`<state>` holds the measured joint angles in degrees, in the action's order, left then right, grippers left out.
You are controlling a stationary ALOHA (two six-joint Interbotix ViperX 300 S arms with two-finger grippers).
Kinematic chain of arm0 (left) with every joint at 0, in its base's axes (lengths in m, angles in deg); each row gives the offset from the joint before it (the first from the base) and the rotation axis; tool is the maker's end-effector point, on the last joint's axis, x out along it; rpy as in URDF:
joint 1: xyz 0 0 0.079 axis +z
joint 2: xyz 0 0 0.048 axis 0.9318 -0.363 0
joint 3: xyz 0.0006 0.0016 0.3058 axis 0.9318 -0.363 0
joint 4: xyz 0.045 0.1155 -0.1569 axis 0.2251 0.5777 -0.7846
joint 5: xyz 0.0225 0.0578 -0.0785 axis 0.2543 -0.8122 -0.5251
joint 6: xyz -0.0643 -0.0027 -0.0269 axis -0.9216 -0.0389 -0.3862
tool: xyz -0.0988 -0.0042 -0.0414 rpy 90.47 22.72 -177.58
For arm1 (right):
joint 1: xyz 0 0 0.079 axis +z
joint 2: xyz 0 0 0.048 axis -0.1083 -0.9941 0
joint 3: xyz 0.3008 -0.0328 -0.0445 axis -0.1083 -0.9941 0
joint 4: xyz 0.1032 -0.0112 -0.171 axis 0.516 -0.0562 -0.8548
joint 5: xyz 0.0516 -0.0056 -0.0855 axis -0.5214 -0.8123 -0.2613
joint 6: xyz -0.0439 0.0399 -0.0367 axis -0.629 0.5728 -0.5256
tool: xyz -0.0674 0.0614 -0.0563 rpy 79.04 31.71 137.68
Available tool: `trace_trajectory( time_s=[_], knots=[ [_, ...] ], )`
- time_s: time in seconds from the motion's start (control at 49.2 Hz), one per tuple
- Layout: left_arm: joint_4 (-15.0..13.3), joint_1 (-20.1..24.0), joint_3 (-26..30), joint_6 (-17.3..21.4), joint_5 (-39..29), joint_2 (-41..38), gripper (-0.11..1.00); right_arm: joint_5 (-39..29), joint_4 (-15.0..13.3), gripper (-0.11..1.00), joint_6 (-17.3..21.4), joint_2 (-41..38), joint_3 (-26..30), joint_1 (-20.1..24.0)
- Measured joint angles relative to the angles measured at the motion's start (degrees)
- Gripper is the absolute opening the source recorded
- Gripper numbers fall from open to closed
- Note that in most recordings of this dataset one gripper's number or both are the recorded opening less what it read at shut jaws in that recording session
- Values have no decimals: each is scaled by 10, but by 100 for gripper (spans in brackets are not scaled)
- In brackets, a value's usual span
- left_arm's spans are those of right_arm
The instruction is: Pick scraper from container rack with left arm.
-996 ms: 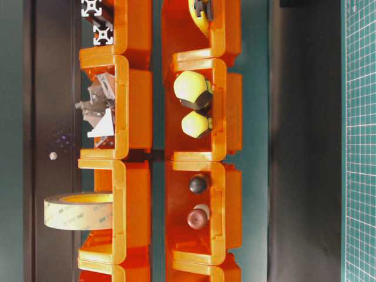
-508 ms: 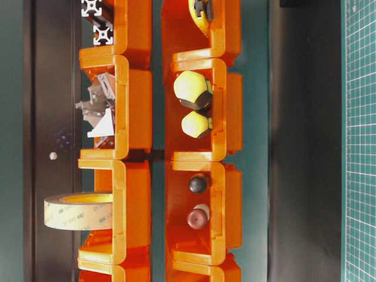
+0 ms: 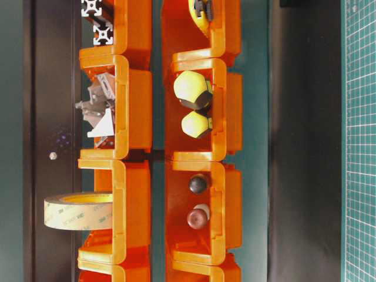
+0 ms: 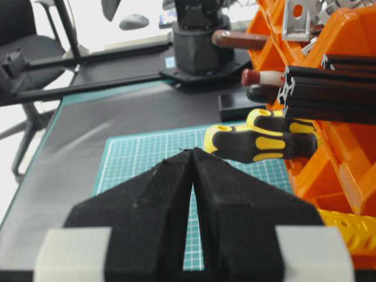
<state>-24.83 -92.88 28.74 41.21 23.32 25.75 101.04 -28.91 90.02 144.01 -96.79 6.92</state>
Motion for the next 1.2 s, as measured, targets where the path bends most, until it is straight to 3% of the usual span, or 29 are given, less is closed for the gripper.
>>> trace_trajectory(
  time_s=[0.122,0.163,0.224,0.366,0.671,0.935,1.036,1.199],
  knots=[
    [162,-91,-11,-169,-85,-31,0,-1,-1,-1,0,1,0,0],
    [194,-120,-16,-221,-124,-50,0,-1,-1,-1,0,1,0,0],
    [217,-152,-21,-277,-173,-82,0,-1,-1,-1,0,1,0,0],
    [227,-188,-22,-308,-192,-143,0,-1,-1,-1,0,1,0,0],
    [229,-183,-20,-311,-236,-185,0,-4,-1,-1,0,18,0,-2],
    [229,-178,-18,-308,-175,-185,2,-6,-1,-1,0,29,0,-2],
    [229,-165,-17,-308,-156,-185,18,-8,-1,-1,0,28,0,-2],
    [229,-134,-20,-305,-143,-182,68,-25,0,-1,0,29,1,-2]
  ],
)
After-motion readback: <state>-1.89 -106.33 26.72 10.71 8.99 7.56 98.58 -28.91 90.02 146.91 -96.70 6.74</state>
